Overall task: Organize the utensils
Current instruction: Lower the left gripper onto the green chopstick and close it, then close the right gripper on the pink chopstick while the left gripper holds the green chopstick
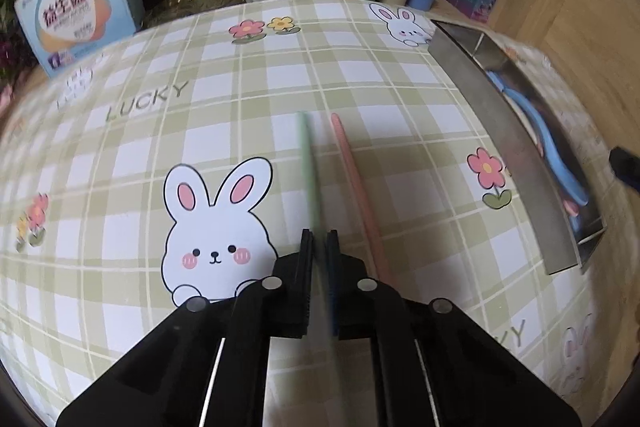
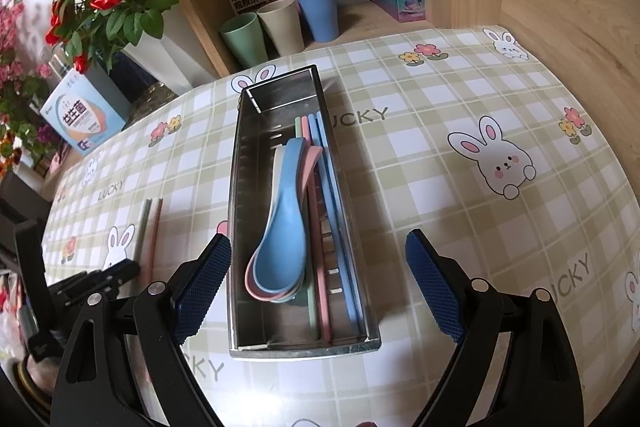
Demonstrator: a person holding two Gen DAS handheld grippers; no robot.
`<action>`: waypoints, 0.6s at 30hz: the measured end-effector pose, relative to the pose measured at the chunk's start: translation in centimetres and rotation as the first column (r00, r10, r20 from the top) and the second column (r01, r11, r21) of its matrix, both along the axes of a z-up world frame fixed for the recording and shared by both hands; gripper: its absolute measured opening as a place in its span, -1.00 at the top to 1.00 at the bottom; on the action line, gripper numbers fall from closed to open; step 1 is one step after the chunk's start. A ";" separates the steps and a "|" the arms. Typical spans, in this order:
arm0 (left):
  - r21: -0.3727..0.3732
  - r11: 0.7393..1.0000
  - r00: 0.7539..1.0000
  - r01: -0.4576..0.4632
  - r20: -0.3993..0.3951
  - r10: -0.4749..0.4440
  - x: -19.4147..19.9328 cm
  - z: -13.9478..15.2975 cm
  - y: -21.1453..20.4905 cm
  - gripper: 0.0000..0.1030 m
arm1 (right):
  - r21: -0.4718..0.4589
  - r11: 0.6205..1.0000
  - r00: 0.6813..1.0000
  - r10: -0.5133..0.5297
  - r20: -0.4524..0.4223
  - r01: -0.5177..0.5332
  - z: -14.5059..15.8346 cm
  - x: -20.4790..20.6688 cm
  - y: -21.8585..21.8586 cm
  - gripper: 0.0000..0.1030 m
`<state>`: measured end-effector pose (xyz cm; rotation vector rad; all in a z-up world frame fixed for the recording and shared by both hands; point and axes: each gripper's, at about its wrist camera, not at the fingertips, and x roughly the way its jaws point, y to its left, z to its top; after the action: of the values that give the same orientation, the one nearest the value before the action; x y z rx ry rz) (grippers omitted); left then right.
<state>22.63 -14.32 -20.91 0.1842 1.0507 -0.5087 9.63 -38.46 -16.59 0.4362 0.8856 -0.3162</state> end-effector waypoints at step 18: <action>-0.137 0.985 0.993 -0.101 0.039 0.107 -1.1 3.3 7.0 0.89 | -0.073 0.978 0.979 0.200 0.026 -0.197 1.2 4.6 9.4 -0.69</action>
<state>21.57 -7.31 -17.57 0.0215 0.9717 -0.4767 14.26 -29.07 -15.37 0.2845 0.8751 -0.1552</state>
